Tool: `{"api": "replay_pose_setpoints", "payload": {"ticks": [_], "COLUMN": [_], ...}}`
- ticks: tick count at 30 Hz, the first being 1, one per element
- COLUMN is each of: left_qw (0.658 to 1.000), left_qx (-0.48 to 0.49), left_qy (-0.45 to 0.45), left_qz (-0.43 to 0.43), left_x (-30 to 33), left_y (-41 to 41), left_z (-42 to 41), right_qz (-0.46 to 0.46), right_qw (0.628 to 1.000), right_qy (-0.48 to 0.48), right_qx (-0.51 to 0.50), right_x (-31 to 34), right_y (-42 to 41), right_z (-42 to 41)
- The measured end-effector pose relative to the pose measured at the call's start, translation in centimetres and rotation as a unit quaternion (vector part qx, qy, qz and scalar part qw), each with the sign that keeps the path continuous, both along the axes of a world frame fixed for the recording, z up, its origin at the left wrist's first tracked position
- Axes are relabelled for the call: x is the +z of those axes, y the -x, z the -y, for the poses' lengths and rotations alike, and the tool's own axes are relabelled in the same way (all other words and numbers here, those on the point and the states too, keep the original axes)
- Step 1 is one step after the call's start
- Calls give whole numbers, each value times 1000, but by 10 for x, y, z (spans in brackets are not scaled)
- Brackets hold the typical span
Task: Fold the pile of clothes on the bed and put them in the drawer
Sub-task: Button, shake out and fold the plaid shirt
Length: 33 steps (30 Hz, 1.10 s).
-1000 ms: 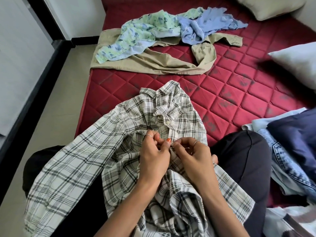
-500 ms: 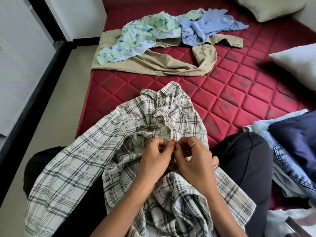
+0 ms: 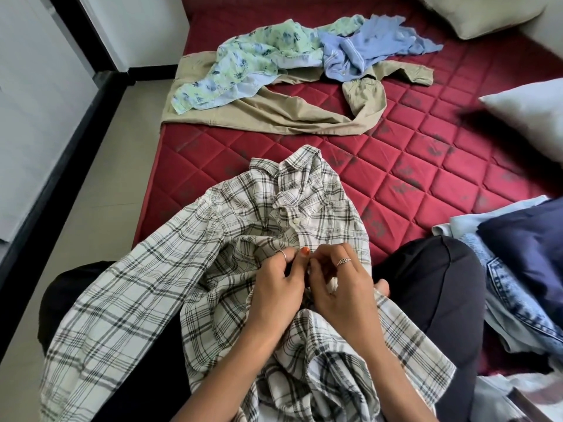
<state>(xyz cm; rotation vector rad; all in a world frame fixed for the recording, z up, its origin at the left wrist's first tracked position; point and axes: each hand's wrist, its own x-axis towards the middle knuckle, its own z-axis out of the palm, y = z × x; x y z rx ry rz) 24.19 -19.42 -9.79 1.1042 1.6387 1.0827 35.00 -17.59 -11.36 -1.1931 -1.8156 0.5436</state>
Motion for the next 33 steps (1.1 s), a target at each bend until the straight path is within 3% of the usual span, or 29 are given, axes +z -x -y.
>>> {"api": "replay_pose_setpoints", "payload": {"ticks": [5,10,12,15,16,17,19,22,24,28,33], "left_qw": [1000,999,999,997,996,995,994,994,994,989,981], "left_qx": [-16,-27,-38,-62,-71,-78,-81,-82,-77,-93,-123], "left_qy": [-18,-23,-24,-36,-39,-41,-47,-44,-43,-46,-50], "left_qz": [-9,-13,-16,-32,-41,-47,-47,-50,-63,-108,-144], "left_x": [-3,-5,-3,-2,-2,0,3,11,12,15,14], "left_y": [-1,0,1,3,4,5,6,3,2,3,4], "left_z": [0,-2,-5,-9,-10,-11,-13,-19,-25,-37,-54], "right_qz": [-57,-194,-282,-459,-475,-470,-430,-239,-122,25,44], "right_qw": [997,948,899,749,721,716,757,903,956,980,980], "right_qy": [49,250,334,477,504,516,492,357,265,192,186], "right_qx": [-5,-24,-27,-21,-19,-13,-7,-27,-26,-41,-60], "right_x": [2,14,19,26,29,29,27,30,33,35,44], "right_y": [-2,0,1,-1,-2,-5,-7,-10,-13,-26,-42], "right_z": [3,1,-1,-8,-10,-12,-13,-4,4,14,13]}}
